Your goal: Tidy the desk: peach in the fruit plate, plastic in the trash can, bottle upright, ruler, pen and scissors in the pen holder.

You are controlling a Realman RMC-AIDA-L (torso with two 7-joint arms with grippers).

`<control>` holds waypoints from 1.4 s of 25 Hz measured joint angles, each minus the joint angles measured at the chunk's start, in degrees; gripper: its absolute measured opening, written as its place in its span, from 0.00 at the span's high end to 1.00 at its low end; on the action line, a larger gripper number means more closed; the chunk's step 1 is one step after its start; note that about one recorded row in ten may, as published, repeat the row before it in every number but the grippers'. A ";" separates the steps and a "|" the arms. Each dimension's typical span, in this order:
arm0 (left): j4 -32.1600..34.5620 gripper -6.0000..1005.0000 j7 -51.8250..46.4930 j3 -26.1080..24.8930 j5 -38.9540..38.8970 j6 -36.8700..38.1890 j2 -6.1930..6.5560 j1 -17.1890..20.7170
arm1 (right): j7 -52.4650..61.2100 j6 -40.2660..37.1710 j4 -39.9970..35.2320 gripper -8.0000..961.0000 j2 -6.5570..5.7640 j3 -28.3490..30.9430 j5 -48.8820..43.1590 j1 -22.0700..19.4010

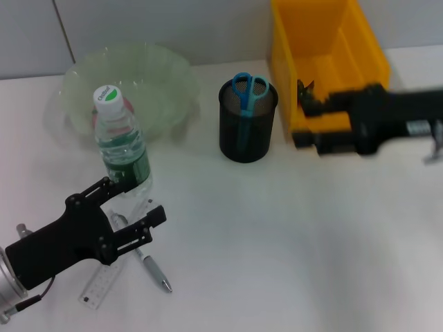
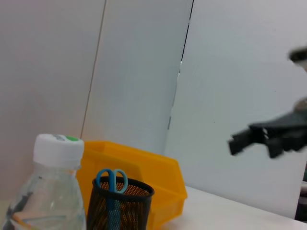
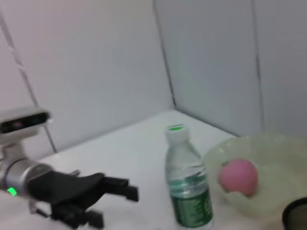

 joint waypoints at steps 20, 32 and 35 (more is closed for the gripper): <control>4.81 0.20 -19.29 -6.31 20.80 -2.48 5.26 -5.70 | -32.53 -0.12 40.76 0.35 -3.97 6.97 -1.52 0.41; 49.22 0.20 -61.87 -26.63 70.93 -0.77 1.80 -4.20 | -32.46 0.20 39.79 0.35 -3.86 8.06 -1.43 -0.11; 65.15 0.20 -75.78 -26.77 95.74 2.28 -5.42 -6.34 | -32.41 0.15 39.49 0.35 -3.97 8.13 -1.45 -0.14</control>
